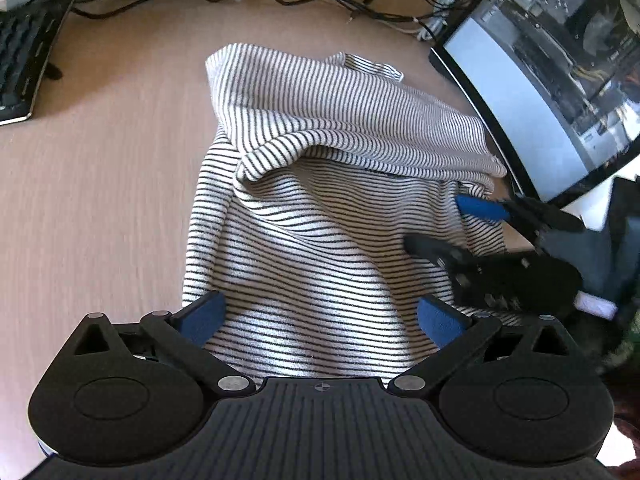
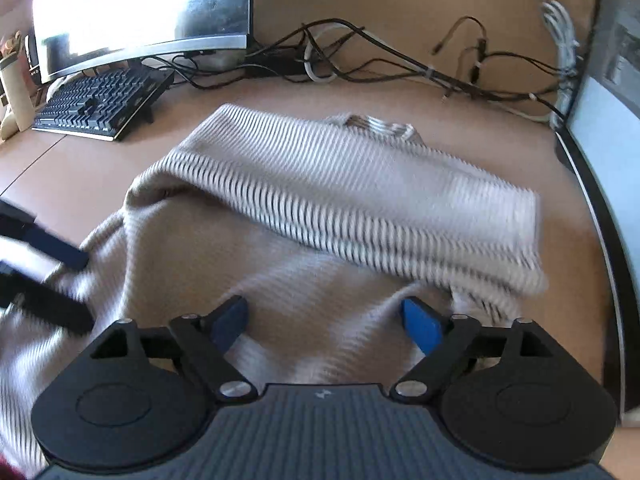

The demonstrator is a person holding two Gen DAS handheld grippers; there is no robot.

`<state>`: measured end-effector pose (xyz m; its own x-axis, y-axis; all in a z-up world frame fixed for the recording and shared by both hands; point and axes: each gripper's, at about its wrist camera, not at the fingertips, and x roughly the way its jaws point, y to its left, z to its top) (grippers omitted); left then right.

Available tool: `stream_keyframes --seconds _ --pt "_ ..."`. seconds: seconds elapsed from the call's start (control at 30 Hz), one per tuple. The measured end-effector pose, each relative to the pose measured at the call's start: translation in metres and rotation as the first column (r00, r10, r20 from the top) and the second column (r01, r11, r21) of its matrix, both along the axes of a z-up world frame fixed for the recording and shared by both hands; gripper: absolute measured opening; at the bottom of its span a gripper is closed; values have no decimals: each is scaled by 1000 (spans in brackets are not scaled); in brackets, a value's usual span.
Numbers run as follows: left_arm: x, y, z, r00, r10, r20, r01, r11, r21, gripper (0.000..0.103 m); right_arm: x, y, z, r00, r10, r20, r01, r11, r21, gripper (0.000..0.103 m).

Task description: Fold clothes

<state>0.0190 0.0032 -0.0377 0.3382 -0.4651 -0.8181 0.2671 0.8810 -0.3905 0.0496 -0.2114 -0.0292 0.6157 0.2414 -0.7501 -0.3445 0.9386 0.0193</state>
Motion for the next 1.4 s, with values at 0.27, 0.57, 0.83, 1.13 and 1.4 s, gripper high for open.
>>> stream_keyframes --seconds 0.27,0.57,0.83,1.13,1.4 --pt "9 2 0 998 61 18 -62 996 70 103 36 12 -2 998 70 9 -70 997 17 89" --pt "14 -24 -1 995 82 49 -90 978 190 103 1 -33 9 996 81 -23 -80 996 36 89" --pt "21 -31 -6 990 90 110 -112 968 222 103 6 -45 46 995 27 93 -41 988 150 87" --pt "18 -23 36 947 59 315 -137 963 232 103 19 -63 68 970 -192 153 178 979 99 66" --pt "24 -30 60 911 2 413 -107 967 230 103 30 -59 51 941 -325 96 315 944 100 66"
